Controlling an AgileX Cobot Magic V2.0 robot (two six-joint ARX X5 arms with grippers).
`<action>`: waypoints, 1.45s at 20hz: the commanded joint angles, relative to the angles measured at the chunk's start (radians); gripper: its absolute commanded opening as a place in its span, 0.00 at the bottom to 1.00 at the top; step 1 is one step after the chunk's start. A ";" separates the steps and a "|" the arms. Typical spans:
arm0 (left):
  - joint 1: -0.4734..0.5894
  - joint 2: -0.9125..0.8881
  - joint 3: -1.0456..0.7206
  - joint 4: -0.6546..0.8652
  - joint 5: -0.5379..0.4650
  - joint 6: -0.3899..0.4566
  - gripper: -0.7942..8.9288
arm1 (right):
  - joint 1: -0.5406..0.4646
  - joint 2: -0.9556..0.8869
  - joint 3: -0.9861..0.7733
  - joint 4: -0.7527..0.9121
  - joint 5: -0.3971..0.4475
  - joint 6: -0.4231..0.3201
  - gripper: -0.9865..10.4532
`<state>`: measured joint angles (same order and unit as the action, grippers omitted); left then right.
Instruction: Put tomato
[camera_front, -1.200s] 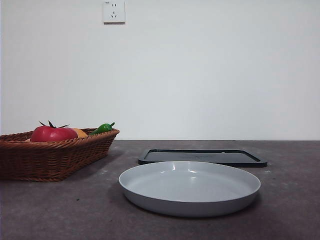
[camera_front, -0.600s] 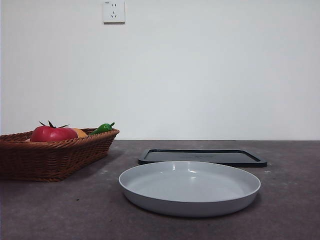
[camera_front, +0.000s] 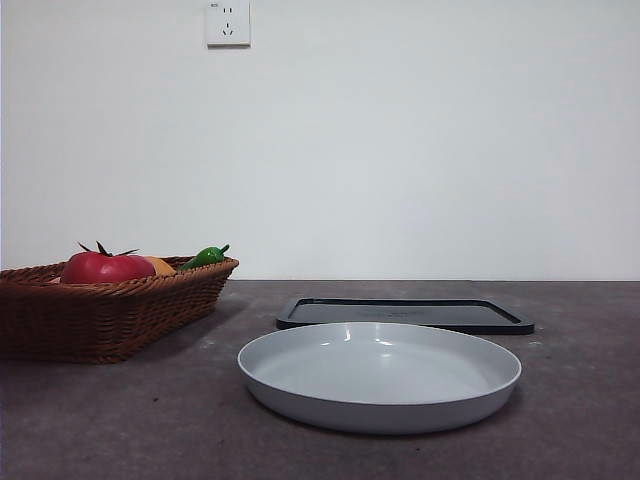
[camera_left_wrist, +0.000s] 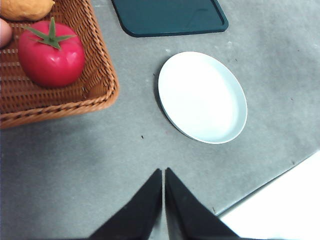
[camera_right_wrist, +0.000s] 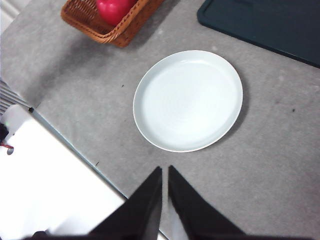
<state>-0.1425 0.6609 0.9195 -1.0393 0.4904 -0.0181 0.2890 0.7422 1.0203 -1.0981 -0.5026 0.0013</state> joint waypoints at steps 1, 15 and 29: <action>-0.003 0.005 0.021 0.015 0.004 0.015 0.09 | 0.010 0.008 0.020 0.005 -0.001 -0.017 0.09; -0.003 0.005 0.021 0.030 0.002 0.014 0.57 | 0.010 0.008 0.020 0.010 0.006 -0.016 0.47; -0.003 0.180 0.021 0.317 -0.134 0.015 0.56 | 0.010 0.008 0.020 0.033 0.005 -0.012 0.46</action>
<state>-0.1425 0.8207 0.9215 -0.7521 0.3622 -0.0158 0.2939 0.7422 1.0203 -1.0725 -0.4973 -0.0036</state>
